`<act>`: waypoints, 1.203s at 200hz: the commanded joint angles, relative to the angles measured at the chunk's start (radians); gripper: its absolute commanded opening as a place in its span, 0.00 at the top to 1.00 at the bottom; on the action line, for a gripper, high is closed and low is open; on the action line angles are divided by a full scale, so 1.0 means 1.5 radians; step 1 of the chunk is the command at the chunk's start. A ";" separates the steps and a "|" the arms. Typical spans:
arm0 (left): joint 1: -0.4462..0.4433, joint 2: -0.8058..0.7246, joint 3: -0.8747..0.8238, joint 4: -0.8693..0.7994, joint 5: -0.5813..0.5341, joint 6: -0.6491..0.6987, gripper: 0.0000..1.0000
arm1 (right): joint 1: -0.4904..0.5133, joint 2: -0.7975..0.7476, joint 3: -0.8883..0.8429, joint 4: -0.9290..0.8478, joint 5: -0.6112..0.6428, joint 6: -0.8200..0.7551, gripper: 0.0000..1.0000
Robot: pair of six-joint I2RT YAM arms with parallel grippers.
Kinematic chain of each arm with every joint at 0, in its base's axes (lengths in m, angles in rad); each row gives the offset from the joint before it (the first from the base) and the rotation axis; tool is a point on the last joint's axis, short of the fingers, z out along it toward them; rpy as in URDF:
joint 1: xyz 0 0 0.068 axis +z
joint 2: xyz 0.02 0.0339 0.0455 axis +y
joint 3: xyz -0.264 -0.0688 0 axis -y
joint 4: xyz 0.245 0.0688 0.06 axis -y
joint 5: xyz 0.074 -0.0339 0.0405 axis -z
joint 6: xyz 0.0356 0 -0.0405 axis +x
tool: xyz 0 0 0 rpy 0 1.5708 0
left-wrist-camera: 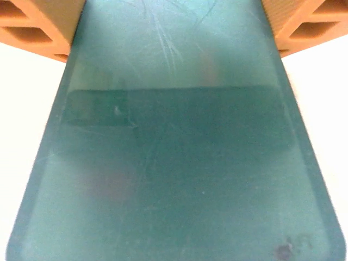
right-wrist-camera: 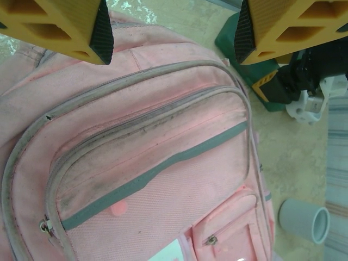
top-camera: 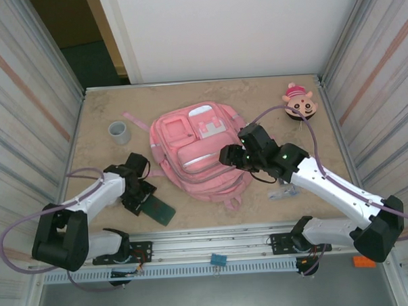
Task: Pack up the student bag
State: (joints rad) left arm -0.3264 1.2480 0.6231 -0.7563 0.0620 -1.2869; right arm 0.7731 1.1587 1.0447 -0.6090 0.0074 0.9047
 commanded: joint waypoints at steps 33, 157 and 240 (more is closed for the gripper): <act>-0.006 -0.190 0.011 0.011 0.065 -0.155 0.47 | 0.006 -0.048 -0.105 0.241 -0.121 -0.031 0.36; -0.035 -0.233 0.007 0.349 0.188 -0.307 0.49 | 0.108 0.026 -0.129 0.399 -0.246 -0.091 0.28; -0.070 -0.236 -0.009 0.415 0.179 -0.370 0.50 | 0.132 0.100 -0.092 0.419 -0.127 -0.108 0.31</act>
State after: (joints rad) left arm -0.4213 0.9077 0.6132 -0.1970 0.3187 -1.7973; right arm 0.9630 1.2804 0.8577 -0.0296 -0.2363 0.7795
